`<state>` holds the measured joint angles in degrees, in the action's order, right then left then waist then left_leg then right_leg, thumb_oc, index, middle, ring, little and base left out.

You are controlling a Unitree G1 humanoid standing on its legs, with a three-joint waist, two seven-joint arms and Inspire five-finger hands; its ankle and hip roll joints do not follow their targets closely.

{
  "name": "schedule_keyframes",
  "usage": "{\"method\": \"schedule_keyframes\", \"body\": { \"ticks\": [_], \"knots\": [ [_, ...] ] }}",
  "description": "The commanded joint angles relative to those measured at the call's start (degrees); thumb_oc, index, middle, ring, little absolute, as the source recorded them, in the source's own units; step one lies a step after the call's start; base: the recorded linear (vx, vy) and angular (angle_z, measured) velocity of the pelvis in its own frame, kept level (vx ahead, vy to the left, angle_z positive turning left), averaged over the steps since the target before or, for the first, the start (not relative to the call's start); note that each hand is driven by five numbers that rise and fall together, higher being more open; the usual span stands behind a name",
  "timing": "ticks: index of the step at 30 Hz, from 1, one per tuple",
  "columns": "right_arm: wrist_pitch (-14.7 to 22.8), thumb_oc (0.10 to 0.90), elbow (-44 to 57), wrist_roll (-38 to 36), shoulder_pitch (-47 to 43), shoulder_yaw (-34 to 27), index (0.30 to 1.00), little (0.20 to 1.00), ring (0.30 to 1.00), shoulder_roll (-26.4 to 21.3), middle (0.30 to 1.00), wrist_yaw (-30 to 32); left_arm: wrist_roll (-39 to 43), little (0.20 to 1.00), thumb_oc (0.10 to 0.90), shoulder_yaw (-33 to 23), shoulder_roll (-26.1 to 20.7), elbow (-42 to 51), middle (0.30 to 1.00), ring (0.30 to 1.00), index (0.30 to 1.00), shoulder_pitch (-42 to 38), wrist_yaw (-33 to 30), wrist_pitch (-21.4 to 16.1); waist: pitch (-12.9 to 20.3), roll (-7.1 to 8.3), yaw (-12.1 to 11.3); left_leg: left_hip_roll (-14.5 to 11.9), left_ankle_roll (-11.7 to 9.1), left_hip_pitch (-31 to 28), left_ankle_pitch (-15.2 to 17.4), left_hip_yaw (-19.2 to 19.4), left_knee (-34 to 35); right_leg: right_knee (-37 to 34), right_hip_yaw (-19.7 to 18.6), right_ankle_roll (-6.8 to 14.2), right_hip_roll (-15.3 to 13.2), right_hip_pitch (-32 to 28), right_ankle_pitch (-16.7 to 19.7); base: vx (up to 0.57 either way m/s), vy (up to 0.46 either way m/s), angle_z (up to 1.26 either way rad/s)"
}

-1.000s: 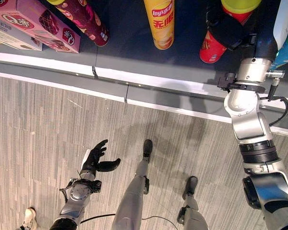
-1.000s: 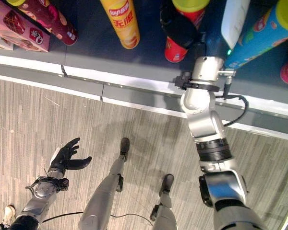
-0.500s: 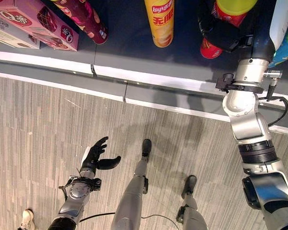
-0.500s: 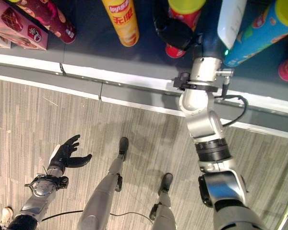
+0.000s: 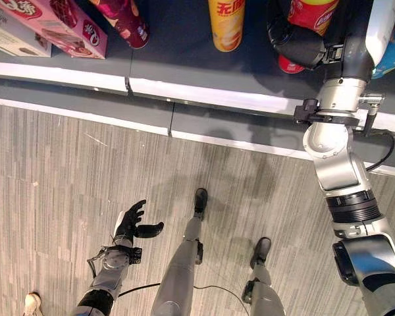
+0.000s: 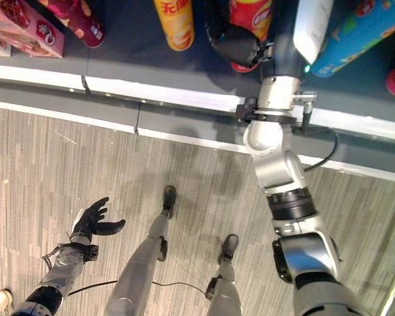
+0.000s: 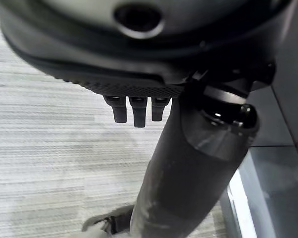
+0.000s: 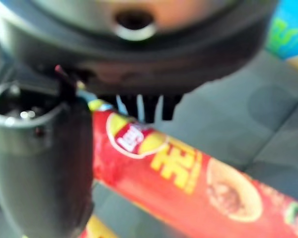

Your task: Put the goods on the table back onto the shelves and tidy them up.

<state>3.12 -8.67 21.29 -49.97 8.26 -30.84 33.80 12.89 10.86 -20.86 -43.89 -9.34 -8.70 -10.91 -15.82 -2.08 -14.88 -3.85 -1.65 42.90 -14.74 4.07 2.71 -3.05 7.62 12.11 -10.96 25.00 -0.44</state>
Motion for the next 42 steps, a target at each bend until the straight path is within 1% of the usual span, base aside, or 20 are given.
{"method": "schedule_keyframes", "body": {
  "ticks": [1,3,4,9,13,17,21,24,25,26,27,28,29,31,34,35,39,40,41,42],
  "knots": [
    [3.45,0.800,1.66,2.92,-5.11,-1.37,0.900,0.900,0.900,-2.41,0.900,2.50,-0.96,0.900,0.800,-2.10,-4.47,-0.15,0.900,0.900,0.900,2.08,-2.25,-1.39,3.78,3.19,-3.05,-3.53,-6.34,-3.39,16.72,-1.52,-9.72,-1.95,0.42,2.89,-2.84,-3.12,14.45,0.00,0.000,0.00],
    [3.51,0.800,1.93,3.06,-5.28,-1.46,0.900,0.900,0.900,-2.91,0.900,2.57,-1.05,0.900,0.800,-2.03,-4.44,-0.59,0.900,0.900,0.900,1.74,-2.18,-1.38,4.00,3.37,-3.08,-3.64,-6.38,-3.64,16.72,-1.52,-9.61,-1.95,0.49,2.89,-2.77,-3.33,14.40,0.00,0.000,0.00],
    [3.39,0.800,2.77,3.38,-5.48,-1.72,0.900,0.900,0.900,-3.65,0.900,2.71,-1.35,0.900,0.800,-1.63,-4.22,-1.67,0.900,0.900,0.900,0.86,-2.18,-1.08,4.53,3.89,-2.96,-3.72,-6.39,-4.29,16.81,-1.54,-9.44,-1.95,0.60,2.89,-2.64,-3.80,14.26,0.00,0.000,0.00],
    [3.21,0.800,1.97,3.18,-6.40,-2.02,0.900,0.900,0.900,-5.19,0.900,2.91,-2.13,0.900,0.800,-1.30,-4.36,-3.14,0.900,0.900,0.900,-0.71,-2.20,-0.81,5.21,4.86,-2.87,-3.59,-6.35,-5.20,16.44,-1.60,-8.64,-1.95,0.65,2.89,-2.51,-4.26,14.03,0.00,-0.006,0.03],
    [3.17,0.800,1.97,2.87,-6.28,-3.01,0.900,0.900,0.900,-5.68,0.900,3.49,-2.34,0.900,0.800,-1.17,-4.09,-3.87,0.900,0.900,0.900,-0.95,-2.14,-0.70,5.70,5.23,-2.74,-3.79,-6.44,-6.15,16.99,-1.61,-8.48,-1.95,0.39,2.89,-2.12,-4.85,13.74,0.01,-0.008,0.03],
    [3.60,0.800,4.88,3.00,-4.90,-4.10,0.900,0.900,0.900,-5.51,0.900,3.33,-3.13,0.900,0.800,-1.30,-3.90,-5.07,0.900,0.900,0.900,-1.08,-2.12,-0.15,6.36,5.88,-2.44,-4.00,-6.49,-7.29,16.54,-1.30,-7.86,-1.95,0.30,2.89,-2.00,-5.38,13.87,0.00,0.000,0.00],
    [4.41,0.800,10.21,4.23,-0.77,-5.33,0.900,0.900,0.900,-4.97,0.900,2.26,-4.83,0.900,0.800,-1.53,-3.90,-7.24,0.900,0.900,0.900,-1.64,-1.84,0.84,7.18,7.17,-2.05,-4.45,-6.65,-9.57,16.72,-0.77,-7.32,-1.95,0.36,2.89,-1.59,-7.07,13.42,0.00,0.000,0.00],
    [5.82,0.800,13.35,3.54,2.56,-5.87,0.900,0.900,0.900,-3.83,0.900,0.81,-5.89,0.900,0.800,-1.84,-4.01,-8.51,0.900,0.900,0.900,-1.92,-1.46,1.49,7.66,8.09,-1.53,-4.82,-6.81,-11.58,16.71,-0.58,-6.60,-1.95,0.12,2.89,-1.21,-8.09,13.04,0.00,0.000,0.00],
    [6.34,0.800,14.34,3.04,4.00,-5.98,0.900,0.900,0.900,-3.38,0.900,0.14,-6.39,0.900,0.800,-1.93,-4.07,-9.00,0.900,0.900,0.900,-1.95,-1.35,1.68,7.80,8.42,-1.27,-5.10,-6.93,-12.39,16.60,-0.44,-6.12,-1.95,-0.03,2.89,-1.05,-8.42,12.97,0.01,-0.005,-0.05],
    [7.61,0.800,16.94,1.94,7.17,-5.72,0.900,0.900,0.900,-2.66,0.900,-2.10,-7.26,0.900,0.800,-2.02,-4.17,-9.62,0.900,0.900,0.900,-1.80,-1.00,2.02,8.13,9.23,-0.81,-5.61,-7.13,-14.32,16.29,-0.29,-4.90,-1.95,-0.33,2.89,-0.65,-9.03,13.03,0.02,-0.012,-0.13],
    [7.59,0.800,17.11,1.93,7.37,-5.82,0.900,0.900,0.900,-2.62,0.900,-2.20,-7.27,0.900,0.800,-2.00,-4.20,-9.62,0.900,0.900,0.900,-1.72,-0.99,2.01,8.11,9.25,-0.88,-5.62,-7.15,-14.53,16.23,-0.23,-4.73,-1.95,-0.37,2.89,-0.65,-9.13,13.01,0.01,-0.009,-0.16],
    [8.06,0.800,17.75,1.08,8.74,-5.77,0.900,0.900,0.900,-2.12,0.900,-3.36,-7.75,0.900,0.800,-2.15,-4.29,-9.80,0.900,0.900,0.900,-1.45,-0.78,2.09,8.38,9.63,-0.64,-5.85,-7.24,-15.51,16.10,0.10,-4.14,-1.95,-0.72,2.89,-0.42,-9.35,13.27,0.00,0.004,-0.20],
    [9.48,0.800,19.51,-2.28,12.14,-5.55,0.900,0.900,0.900,-0.83,0.900,-6.01,-8.04,0.900,0.800,-2.31,-4.34,-10.07,0.900,0.900,0.900,-0.83,-0.38,2.27,8.72,10.40,0.02,-6.21,-7.49,-17.32,15.74,0.77,-3.22,-1.95,-1.40,2.89,-0.16,-9.99,14.46,-0.02,0.031,-0.15],
    [10.93,0.800,20.78,-5.78,15.99,-5.20,0.900,0.900,0.900,0.83,0.900,-8.55,-8.40,0.900,0.800,-2.73,-4.22,-10.35,0.900,0.900,0.900,-0.37,0.00,2.46,9.16,10.81,0.85,-6.71,-7.73,-19.01,15.40,1.68,-2.39,-1.95,-2.09,2.89,0.15,-10.53,15.28,-0.03,0.057,-0.17],
    [12.29,0.800,22.89,-9.13,21.21,-5.06,0.900,0.900,0.900,1.97,0.900,-12.44,-9.34,0.900,0.800,-3.35,-4.01,-10.46,0.900,0.900,0.900,0.18,0.24,2.56,9.69,11.33,1.90,-7.79,-8.19,-21.34,15.15,2.95,-1.52,-1.95,-3.13,2.89,0.83,-11.22,16.37,-0.05,0.040,-0.32],
    [13.42,0.800,24.01,-11.85,24.69,-4.83,0.900,0.900,0.900,2.96,0.900,-14.80,-9.69,0.900,0.800,-3.61,-3.96,-10.19,0.900,0.900,0.900,1.11,0.69,2.40,10.02,11.55,2.90,-8.18,-8.39,-22.80,15.15,4.13,-1.23,-1.95,-3.92,2.89,1.20,-11.38,17.15,-0.05,0.057,-0.46],
    [14.16,0.800,25.22,-15.24,30.97,-5.03,0.900,0.900,0.900,3.38,0.900,-19.03,-11.40,0.900,0.800,-4.40,-4.31,-9.68,0.900,0.900,0.900,1.99,1.07,2.44,10.37,12.36,5.63,-9.47,-8.50,-25.38,16.66,6.48,-2.77,-1.95,-6.75,2.89,2.13,-12.00,19.78,-0.08,0.059,-0.48],
    [14.45,0.800,24.98,-17.33,34.37,-6.43,0.900,0.900,0.900,3.45,0.900,-20.44,-12.04,0.900,0.800,-4.77,-4.74,-9.72,0.900,0.900,0.900,2.25,1.53,2.41,10.78,12.69,7.67,-9.93,-8.26,-26.24,17.94,7.45,-4.65,-1.95,-8.13,2.89,2.19,-12.24,22.44,-0.05,0.049,-0.66],
    [14.41,0.800,25.06,-17.34,34.46,-6.47,0.900,0.900,0.900,3.46,0.900,-20.48,-12.04,0.900,0.800,-4.75,-4.75,-9.71,0.900,0.900,0.900,2.28,1.53,2.41,10.78,12.70,7.60,-9.95,-8.27,-26.27,17.98,7.50,-4.69,-1.95,-8.19,2.89,2.20,-12.26,22.45,-0.05,0.075,-0.73],
    [14.45,0.800,25.39,-17.38,35.45,-7.07,0.900,0.900,0.900,3.38,0.900,-20.72,-12.14,0.900,0.800,-4.77,-4.76,-9.64,0.900,0.900,0.900,2.26,1.64,2.45,10.77,12.66,8.26,-10.11,-8.15,-26.42,18.49,7.89,-5.55,-1.95,-8.52,2.89,2.17,-12.37,23.17,0.06,0.088,-0.53]
  ]
}}
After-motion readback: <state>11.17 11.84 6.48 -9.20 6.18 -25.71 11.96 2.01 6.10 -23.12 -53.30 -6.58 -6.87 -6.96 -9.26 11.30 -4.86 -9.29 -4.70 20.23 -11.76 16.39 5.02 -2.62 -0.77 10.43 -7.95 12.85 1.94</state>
